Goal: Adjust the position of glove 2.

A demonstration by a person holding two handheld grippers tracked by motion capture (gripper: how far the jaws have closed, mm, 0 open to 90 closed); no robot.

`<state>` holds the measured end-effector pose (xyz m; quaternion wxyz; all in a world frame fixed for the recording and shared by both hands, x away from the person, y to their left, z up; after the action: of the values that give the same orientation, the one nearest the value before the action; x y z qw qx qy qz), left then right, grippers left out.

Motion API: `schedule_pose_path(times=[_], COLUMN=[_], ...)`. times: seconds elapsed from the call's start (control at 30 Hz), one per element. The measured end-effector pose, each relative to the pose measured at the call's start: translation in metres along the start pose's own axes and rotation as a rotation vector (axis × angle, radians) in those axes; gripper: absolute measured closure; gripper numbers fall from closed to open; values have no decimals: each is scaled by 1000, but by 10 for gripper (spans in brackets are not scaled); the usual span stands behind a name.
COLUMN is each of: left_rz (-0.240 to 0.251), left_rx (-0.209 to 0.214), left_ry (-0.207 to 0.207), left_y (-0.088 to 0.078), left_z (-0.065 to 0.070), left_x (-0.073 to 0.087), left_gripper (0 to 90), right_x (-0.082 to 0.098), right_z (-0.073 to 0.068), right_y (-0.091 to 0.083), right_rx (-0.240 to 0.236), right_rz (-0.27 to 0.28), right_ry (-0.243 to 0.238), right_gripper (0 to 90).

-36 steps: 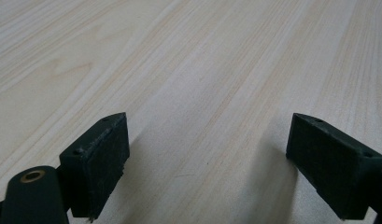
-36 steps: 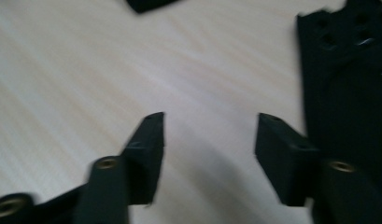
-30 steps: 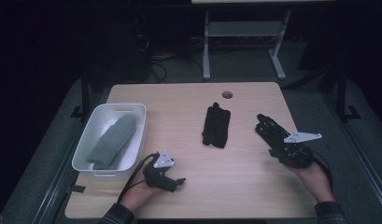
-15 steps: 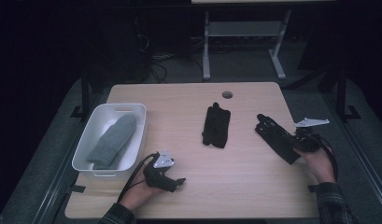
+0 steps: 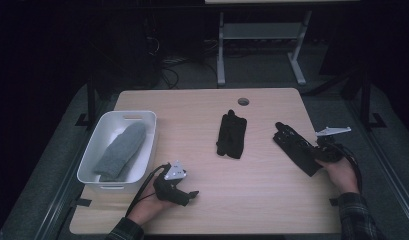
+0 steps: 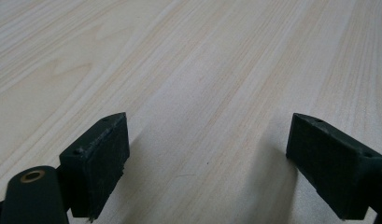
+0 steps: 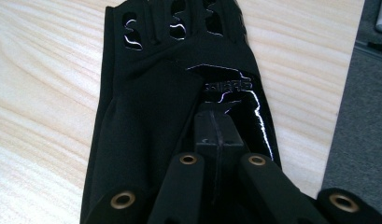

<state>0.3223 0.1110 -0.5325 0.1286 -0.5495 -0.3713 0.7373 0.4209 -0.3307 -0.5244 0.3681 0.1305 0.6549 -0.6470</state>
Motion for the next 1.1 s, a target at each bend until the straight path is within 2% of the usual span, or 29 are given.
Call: schedule_pose_path(times=[0.17, 0.37, 0.53, 0.93, 1.1], left_rz=[0, 0, 0, 3, 5], left_rx=[0, 1, 1, 0, 0], left_ry=[0, 0, 0, 2, 3], left_y=[0, 0, 0, 0, 0], left_z=[0, 0, 0, 0, 0], left_x=[0, 0, 0, 0, 0], left_gripper=[124, 124, 124, 124, 124], right_x=[2, 5, 8, 15, 20], right_z=[-10, -29, -47, -100, -128], right_y=[-3, -9, -16, -31, -40], right_rx=[-17, -59, -93, -181, -240], right_rz=[-3, -11, -16, -21, -17], right_ry=[-29, -51, -98, -208, -265], right_gripper=[900, 900, 900, 900, 900])
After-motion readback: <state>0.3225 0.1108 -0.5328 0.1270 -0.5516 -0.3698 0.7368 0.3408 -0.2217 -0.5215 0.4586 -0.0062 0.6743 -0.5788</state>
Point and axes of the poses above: each handheld gripper's, and its own axes: y roughly forward along the jaws, x roughly out of its underside, z roughly to its right, the point moved 8 cm from there along y, roughly forward along the jaws, and after that the axes turned 10 degrees about x, right-handed, at the moved point
